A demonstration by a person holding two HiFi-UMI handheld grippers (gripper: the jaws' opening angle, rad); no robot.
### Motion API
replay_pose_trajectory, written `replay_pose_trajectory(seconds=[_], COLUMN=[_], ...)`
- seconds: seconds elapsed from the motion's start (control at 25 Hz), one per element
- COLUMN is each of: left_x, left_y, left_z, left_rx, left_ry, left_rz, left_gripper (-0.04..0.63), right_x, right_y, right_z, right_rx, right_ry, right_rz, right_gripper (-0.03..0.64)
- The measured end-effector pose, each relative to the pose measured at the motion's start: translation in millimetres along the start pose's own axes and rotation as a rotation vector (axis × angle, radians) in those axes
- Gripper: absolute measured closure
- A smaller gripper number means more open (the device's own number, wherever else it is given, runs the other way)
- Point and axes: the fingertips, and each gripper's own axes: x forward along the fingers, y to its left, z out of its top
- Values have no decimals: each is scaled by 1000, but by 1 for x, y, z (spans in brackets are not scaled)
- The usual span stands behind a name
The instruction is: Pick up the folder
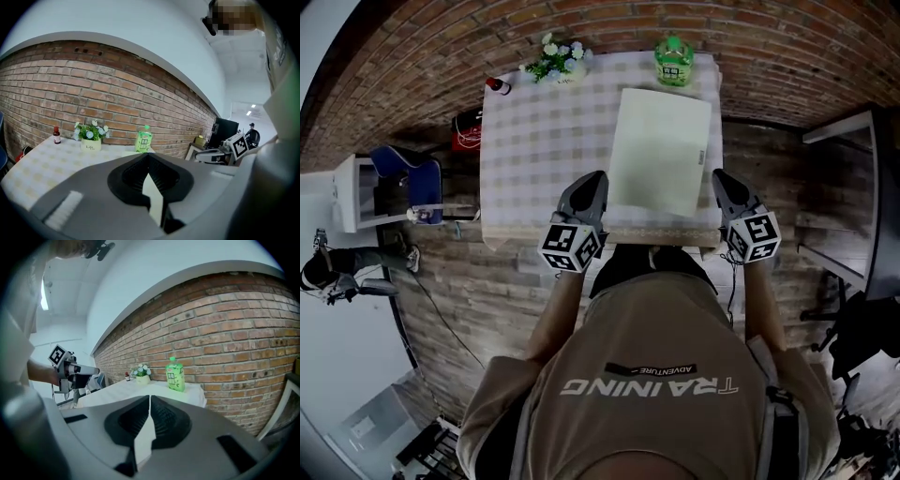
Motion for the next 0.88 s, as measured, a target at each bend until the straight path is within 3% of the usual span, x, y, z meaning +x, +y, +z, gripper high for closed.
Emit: replay_pose_trajectory(seconds=[0.68, 0.88], left_x=[95, 104], left_y=[71, 73], left_z=[-5, -11], left_rx=[7, 1], left_ry=[86, 120], left_rz=[-228, -240], left_gripper=[589, 589], right_x=[55, 54], right_y=[10, -6], right_z=[35, 16], right_rx=[21, 114], right_ry=[71, 117], right_rz=[-241, -302], right_gripper=[604, 604])
